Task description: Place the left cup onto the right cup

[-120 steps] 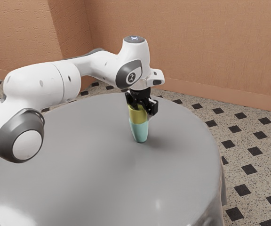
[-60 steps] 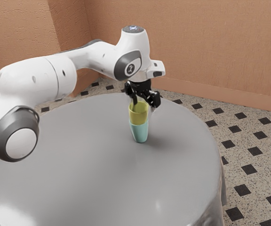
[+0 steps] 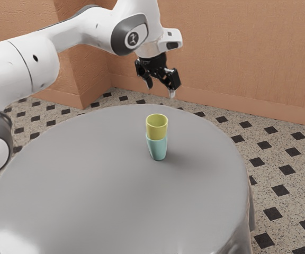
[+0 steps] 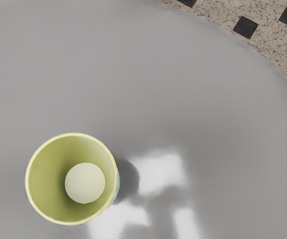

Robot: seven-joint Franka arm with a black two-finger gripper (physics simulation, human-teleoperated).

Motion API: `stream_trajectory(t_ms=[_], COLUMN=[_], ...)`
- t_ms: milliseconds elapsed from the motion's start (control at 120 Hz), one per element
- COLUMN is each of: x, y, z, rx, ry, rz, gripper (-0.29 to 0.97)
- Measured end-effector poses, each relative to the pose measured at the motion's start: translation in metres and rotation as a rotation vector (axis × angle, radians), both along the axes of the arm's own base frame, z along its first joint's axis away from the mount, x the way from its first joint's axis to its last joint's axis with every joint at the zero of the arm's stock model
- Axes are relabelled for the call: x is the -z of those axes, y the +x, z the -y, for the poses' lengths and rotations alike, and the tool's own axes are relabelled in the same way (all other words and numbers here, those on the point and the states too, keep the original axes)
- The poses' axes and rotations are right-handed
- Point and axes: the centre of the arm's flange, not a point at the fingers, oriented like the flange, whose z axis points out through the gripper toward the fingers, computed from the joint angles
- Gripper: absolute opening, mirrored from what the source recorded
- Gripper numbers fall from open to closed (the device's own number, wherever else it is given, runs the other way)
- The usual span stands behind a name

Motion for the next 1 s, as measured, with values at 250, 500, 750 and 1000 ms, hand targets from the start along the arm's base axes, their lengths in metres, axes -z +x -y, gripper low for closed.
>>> stream_trajectory(t_ms=[250, 500, 750, 1000], x=[-0.051, -0.033, -0.026, -0.048], y=[-0.090, -0.138, -0.160, -0.172], z=[0.016, 0.010, 0.017, 0.004], rx=[0.063, 0.080, 0.137, 0.169], ry=[0.014, 0.043, 0.055, 0.075], rz=[-0.036, -0.129, -0.164, -0.155], gripper=[0.66, 0.66, 0.66, 0.66])
